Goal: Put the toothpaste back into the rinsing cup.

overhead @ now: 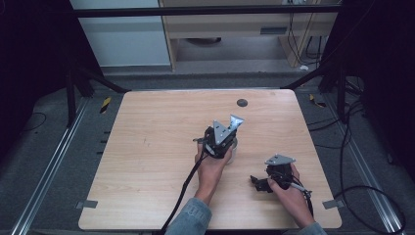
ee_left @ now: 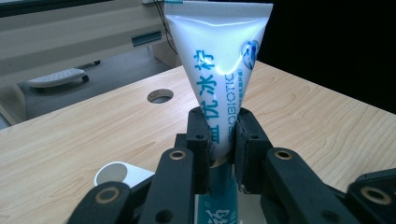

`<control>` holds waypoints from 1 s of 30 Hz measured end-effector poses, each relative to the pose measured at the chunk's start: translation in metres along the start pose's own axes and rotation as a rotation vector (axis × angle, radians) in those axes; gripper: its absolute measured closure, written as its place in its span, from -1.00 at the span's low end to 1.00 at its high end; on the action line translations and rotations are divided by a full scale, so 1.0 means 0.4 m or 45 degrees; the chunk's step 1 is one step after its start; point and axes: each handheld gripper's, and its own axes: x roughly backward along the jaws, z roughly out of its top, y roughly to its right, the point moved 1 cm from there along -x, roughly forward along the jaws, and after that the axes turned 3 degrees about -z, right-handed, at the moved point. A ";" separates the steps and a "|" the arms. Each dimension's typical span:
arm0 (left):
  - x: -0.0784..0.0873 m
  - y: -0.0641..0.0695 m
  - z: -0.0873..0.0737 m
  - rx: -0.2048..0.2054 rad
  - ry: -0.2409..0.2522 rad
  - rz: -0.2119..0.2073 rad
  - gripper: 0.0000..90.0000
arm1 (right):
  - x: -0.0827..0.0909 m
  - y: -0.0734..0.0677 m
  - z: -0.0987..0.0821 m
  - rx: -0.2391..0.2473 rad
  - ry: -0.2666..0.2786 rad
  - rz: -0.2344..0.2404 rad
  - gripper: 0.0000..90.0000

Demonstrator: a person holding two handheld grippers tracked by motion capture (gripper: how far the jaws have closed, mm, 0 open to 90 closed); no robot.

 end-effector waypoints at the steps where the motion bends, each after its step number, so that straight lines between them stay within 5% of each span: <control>1: 0.000 0.000 0.000 0.000 0.000 0.000 0.73 | 0.000 0.000 0.000 0.000 0.000 0.000 -0.99; 30: -0.016 -0.004 0.016 0.005 -0.082 -0.006 0.56 | 0.000 0.000 0.000 -0.002 -0.002 0.001 -0.99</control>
